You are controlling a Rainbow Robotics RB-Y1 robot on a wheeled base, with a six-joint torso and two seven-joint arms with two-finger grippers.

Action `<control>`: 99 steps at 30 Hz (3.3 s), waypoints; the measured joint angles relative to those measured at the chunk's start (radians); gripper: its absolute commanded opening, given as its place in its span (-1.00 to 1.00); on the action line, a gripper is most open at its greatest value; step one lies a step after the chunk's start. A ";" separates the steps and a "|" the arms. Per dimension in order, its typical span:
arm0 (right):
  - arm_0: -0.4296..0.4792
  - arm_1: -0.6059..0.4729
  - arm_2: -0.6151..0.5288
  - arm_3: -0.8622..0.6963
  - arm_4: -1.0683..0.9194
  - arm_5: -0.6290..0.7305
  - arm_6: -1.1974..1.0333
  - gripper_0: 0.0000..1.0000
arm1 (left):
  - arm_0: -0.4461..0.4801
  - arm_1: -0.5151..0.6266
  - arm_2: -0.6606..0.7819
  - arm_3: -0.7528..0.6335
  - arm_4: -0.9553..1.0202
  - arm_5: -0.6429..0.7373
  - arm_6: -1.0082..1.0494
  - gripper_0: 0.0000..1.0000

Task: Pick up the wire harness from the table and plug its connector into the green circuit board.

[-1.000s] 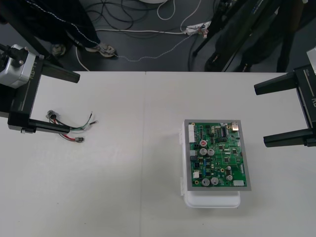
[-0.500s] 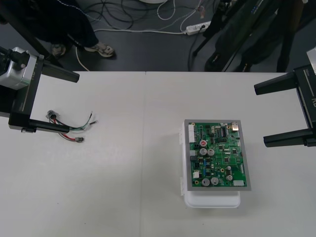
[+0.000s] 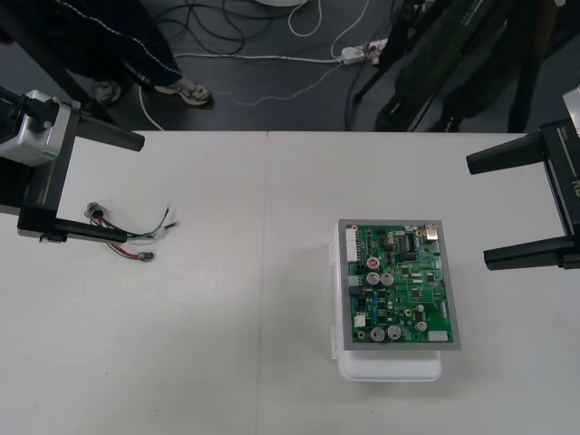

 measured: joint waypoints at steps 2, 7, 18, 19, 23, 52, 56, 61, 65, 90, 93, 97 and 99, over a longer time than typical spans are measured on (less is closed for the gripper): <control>0.000 0.000 0.000 0.000 0.000 0.000 0.000 1.00 | 0.000 0.000 0.000 0.000 -0.016 0.000 0.000 1.00; 0.000 0.000 0.000 0.000 0.000 0.000 0.000 1.00 | 0.000 0.000 0.000 0.000 -0.065 0.000 -0.001 1.00; 0.000 0.000 0.000 0.000 0.000 0.000 0.000 1.00 | 0.001 0.000 -0.001 0.003 -0.079 0.000 -0.002 1.00; 0.000 0.000 0.000 0.000 0.000 0.000 0.000 1.00 | 0.001 0.001 -0.001 0.004 -0.085 0.000 -0.002 1.00; 0.000 0.000 0.000 0.000 0.000 0.000 0.000 1.00 | 0.001 0.002 -0.001 0.020 -0.099 0.000 -0.003 1.00; 0.000 0.000 0.000 0.000 0.000 0.000 0.000 1.00 | -0.041 0.135 -0.189 0.127 -0.427 -0.021 -0.092 1.00; 0.000 0.000 0.000 0.000 0.000 0.000 0.000 1.00 | -0.082 0.152 -0.262 0.130 -0.495 -0.017 -0.092 1.00; 0.000 0.000 0.000 0.000 0.000 0.000 0.000 1.00 | -0.131 0.176 -0.360 0.138 -0.525 0.027 -0.093 1.00; 0.000 0.000 0.000 0.000 0.000 0.000 0.000 1.00 | -0.177 0.199 -0.454 0.152 -0.525 0.084 -0.100 1.00; 0.000 0.000 0.000 0.000 0.000 0.000 0.000 1.00 | -0.427 0.030 -0.685 0.699 -0.440 0.139 -0.735 1.00; 0.000 0.000 0.000 0.000 0.000 0.000 0.000 1.00 | -0.444 -0.011 -0.685 0.788 -0.429 0.138 -0.924 1.00; 0.000 0.000 0.000 0.000 0.000 0.000 0.000 1.00 | -0.478 -0.057 -0.685 0.906 -0.425 0.133 -1.132 1.00; 0.000 0.000 0.000 0.000 0.000 0.000 0.000 1.00 | -0.492 -0.068 -0.685 0.944 -0.425 0.130 -1.169 1.00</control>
